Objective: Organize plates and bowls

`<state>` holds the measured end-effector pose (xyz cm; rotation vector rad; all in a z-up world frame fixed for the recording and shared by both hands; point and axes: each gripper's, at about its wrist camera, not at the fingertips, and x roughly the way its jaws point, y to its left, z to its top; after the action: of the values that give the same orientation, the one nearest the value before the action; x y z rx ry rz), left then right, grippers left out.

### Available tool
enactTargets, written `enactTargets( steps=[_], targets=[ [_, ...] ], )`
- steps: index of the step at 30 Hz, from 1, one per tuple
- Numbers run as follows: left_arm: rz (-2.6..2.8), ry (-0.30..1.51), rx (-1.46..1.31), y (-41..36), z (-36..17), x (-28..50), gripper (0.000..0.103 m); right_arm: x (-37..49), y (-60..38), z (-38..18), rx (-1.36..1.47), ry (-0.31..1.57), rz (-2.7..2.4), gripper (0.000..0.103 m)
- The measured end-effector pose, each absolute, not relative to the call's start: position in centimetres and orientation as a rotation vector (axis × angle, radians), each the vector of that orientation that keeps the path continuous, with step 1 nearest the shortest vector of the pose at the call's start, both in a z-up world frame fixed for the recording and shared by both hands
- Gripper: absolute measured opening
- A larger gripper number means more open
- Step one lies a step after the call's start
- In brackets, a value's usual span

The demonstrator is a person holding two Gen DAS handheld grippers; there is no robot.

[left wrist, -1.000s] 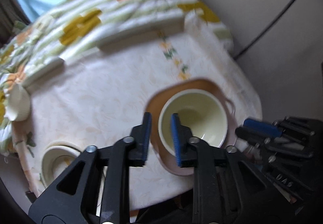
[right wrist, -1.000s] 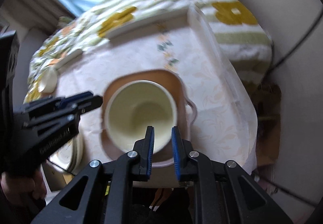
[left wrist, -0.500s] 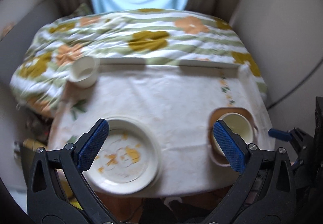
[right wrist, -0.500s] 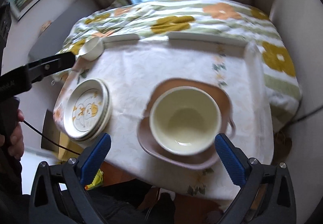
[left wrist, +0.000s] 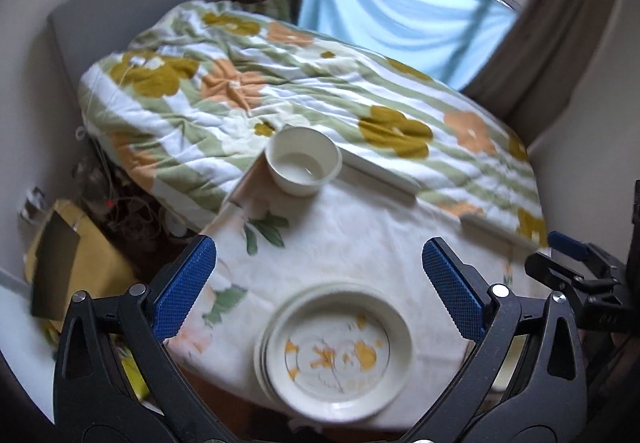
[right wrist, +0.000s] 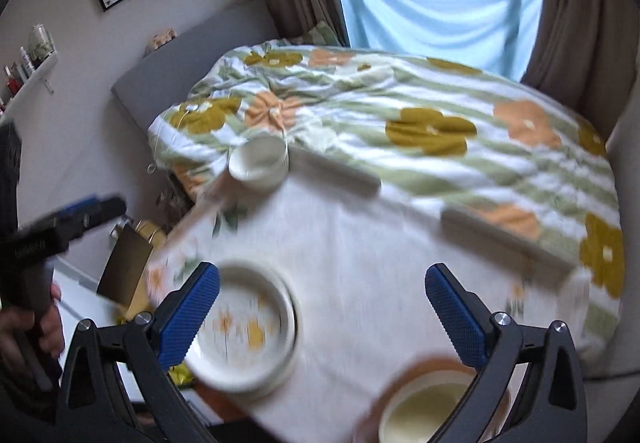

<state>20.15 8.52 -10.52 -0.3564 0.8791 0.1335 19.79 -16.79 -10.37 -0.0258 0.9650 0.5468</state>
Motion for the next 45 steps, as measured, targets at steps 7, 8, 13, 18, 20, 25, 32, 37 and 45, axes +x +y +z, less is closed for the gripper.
enactTargets(
  steps=[7,8,13,18,20,25,32,37,45],
  targets=[
    [0.099,0.944,-0.532,13.8,-15.5,26.8,0.092,29.8,-9.7,-13.8,-0.009,1.075,0.639,0.102],
    [0.1,0.96,-0.553,14.4,-16.7,28.0,0.09,30.9,-8.9,-14.4,-0.008,1.09,0.645,0.102],
    [0.107,1.058,-0.632,16.2,-22.4,32.7,0.058,36.4,-4.5,-19.0,0.011,1.198,0.668,0.095],
    [0.116,1.12,-0.698,17.4,-27.0,36.2,0.05,39.6,-1.6,-24.0,0.046,1.325,0.686,0.063],
    [0.113,1.135,-0.702,17.6,-28.2,37.2,0.044,40.1,-0.7,-25.5,0.04,1.36,0.688,0.056],
    [0.109,1.168,-0.705,17.8,-30.1,38.7,0.025,41.0,0.5,-27.8,0.045,1.396,0.702,0.034],
    [0.129,1.174,-0.657,17.7,-30.6,39.5,0.022,41.9,1.1,-28.6,0.046,1.389,0.693,0.015],
    [0.125,1.165,-0.632,17.4,-30.2,39.5,0.021,41.7,1.2,-28.5,0.018,1.37,0.687,0.015],
    [0.106,1.127,-0.558,15.9,-27.1,38.5,0.021,40.5,-0.2,-26.5,0.056,1.332,0.674,0.015]
  ],
)
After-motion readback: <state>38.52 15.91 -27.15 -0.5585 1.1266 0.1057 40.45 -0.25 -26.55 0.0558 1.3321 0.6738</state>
